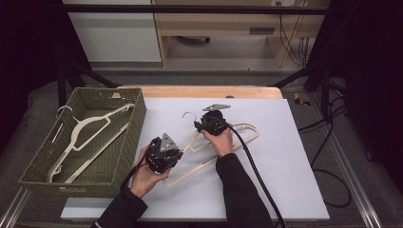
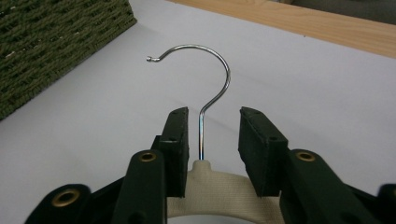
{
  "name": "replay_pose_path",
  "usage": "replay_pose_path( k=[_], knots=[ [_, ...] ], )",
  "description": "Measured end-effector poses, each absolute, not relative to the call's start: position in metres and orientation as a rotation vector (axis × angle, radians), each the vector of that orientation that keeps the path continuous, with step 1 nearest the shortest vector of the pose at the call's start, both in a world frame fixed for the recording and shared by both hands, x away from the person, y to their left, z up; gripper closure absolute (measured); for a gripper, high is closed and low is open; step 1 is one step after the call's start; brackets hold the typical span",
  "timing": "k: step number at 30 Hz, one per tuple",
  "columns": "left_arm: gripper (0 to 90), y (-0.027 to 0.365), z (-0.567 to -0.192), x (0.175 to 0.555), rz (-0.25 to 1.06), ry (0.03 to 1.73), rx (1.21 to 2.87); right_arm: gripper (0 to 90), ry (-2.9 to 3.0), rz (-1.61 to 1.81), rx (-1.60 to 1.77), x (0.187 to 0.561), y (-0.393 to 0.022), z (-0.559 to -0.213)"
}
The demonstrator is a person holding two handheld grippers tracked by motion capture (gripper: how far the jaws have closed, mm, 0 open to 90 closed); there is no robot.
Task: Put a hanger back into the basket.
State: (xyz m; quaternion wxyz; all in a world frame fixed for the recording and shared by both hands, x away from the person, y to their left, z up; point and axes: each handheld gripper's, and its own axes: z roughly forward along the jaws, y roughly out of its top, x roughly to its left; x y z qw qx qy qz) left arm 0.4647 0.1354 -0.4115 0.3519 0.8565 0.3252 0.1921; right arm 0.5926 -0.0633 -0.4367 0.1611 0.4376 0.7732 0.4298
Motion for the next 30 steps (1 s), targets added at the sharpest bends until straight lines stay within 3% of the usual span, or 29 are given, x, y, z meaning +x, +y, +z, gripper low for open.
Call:
replay_pose_path(
  k=[7,8,11,29,30],
  knots=[
    [79.5,0.134,-0.414,0.465,0.488,0.840,2.219,76.2,2.247,1.225,1.267,0.596,-0.062,-0.443],
    [79.6,0.134,-0.414,0.465,0.481,0.843,2.218,82.0,2.263,1.232,1.270,0.596,-0.062,-0.444],
    [79.5,0.134,-0.415,0.464,0.477,0.838,2.219,88.3,2.270,1.244,1.267,0.596,-0.061,-0.443],
    [79.5,0.137,-0.435,0.464,0.393,0.848,2.254,89.3,2.243,1.266,1.213,0.580,-0.066,-0.433],
    [88.7,0.138,-0.437,0.464,0.407,0.840,2.252,89.3,2.242,1.268,1.201,0.579,-0.066,-0.434]
  ],
)
